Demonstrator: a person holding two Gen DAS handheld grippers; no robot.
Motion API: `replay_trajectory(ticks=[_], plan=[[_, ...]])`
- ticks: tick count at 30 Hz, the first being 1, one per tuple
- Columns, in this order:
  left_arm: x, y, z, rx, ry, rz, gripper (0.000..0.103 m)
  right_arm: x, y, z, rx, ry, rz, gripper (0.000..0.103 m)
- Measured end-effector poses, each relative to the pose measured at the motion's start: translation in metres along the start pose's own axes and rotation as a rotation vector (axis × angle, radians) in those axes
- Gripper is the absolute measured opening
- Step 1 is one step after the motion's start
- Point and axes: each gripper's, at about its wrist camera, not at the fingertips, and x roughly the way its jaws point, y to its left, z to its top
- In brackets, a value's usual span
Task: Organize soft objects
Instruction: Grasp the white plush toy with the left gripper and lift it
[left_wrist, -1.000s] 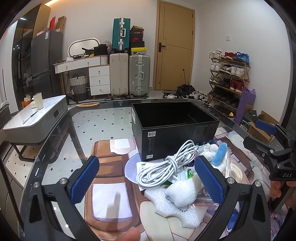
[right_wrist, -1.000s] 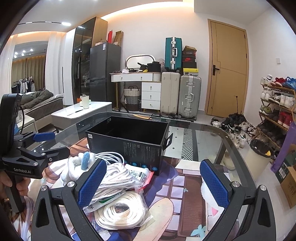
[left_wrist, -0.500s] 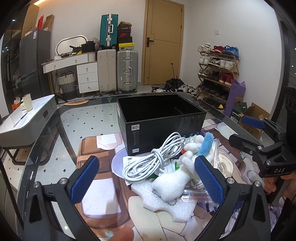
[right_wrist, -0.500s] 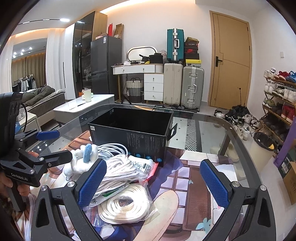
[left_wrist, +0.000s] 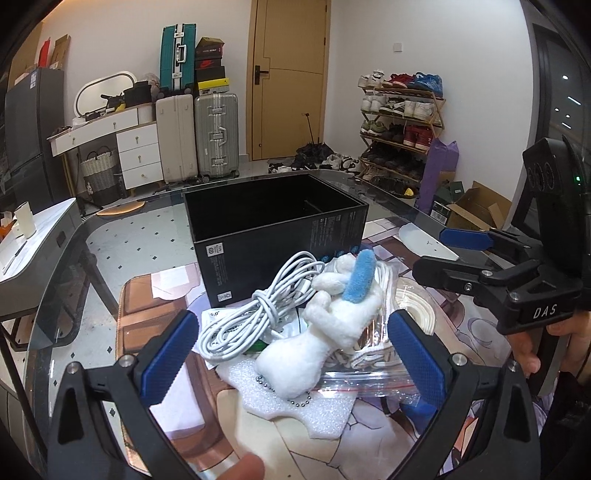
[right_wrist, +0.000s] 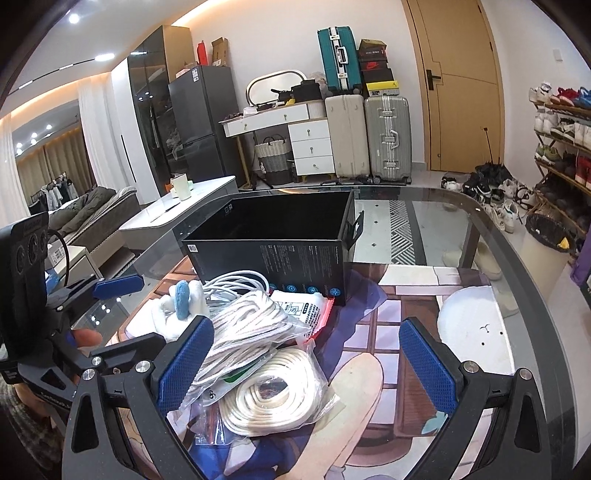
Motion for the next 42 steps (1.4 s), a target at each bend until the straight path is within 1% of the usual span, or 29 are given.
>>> replay_trajectory(ticks=[7,9,13,15,17,19,22,24,25,27,29,34,38,42], plan=[[0.009,-0.002,0.005,0.023,0.030,-0.027,0.093,0.006,0.006,-0.002,-0.013,0.041,0.012,0.102],[0.012,-0.003,0.006,0.040,0.037,-0.032,0.089,0.007,0.007,-0.002,-0.016,0.041,0.010,0.103],[0.011,-0.006,0.006,0.066,0.047,-0.054,0.085,0.005,0.006,-0.001,-0.013,0.037,0.011,0.103],[0.011,-0.008,0.007,0.084,0.053,-0.056,0.076,0.005,0.005,-0.001,-0.010,0.033,0.012,0.103],[0.013,-0.010,0.007,0.101,0.065,-0.061,0.072,0.004,0.005,0.000,-0.008,0.031,0.013,0.103],[0.017,-0.011,0.007,0.106,0.073,-0.064,0.071,0.004,0.005,0.001,-0.009,0.030,0.014,0.103],[0.020,-0.011,0.006,0.102,0.085,-0.073,0.064,0.003,0.006,0.001,-0.015,0.034,0.016,0.103],[0.021,-0.010,0.004,0.104,0.093,-0.078,0.055,0.004,0.007,0.000,-0.022,0.036,0.013,0.102],[0.021,-0.010,0.004,0.103,0.096,-0.082,0.054,0.004,0.007,0.000,-0.023,0.037,0.013,0.103],[0.021,-0.009,0.002,0.098,0.102,-0.094,0.047,0.004,0.007,0.000,-0.020,0.039,0.015,0.103],[0.019,-0.009,0.001,0.099,0.103,-0.105,0.043,0.005,0.008,0.000,-0.021,0.042,0.018,0.103],[0.017,-0.005,-0.001,0.081,0.103,-0.111,0.041,0.010,0.011,0.001,-0.017,0.066,0.049,0.103],[0.017,-0.003,-0.001,0.053,0.109,-0.107,0.040,0.018,0.017,0.003,-0.023,0.096,0.047,0.102],[0.016,-0.002,-0.004,0.043,0.114,-0.105,0.040,0.022,0.027,0.005,-0.041,0.107,0.042,0.102]])
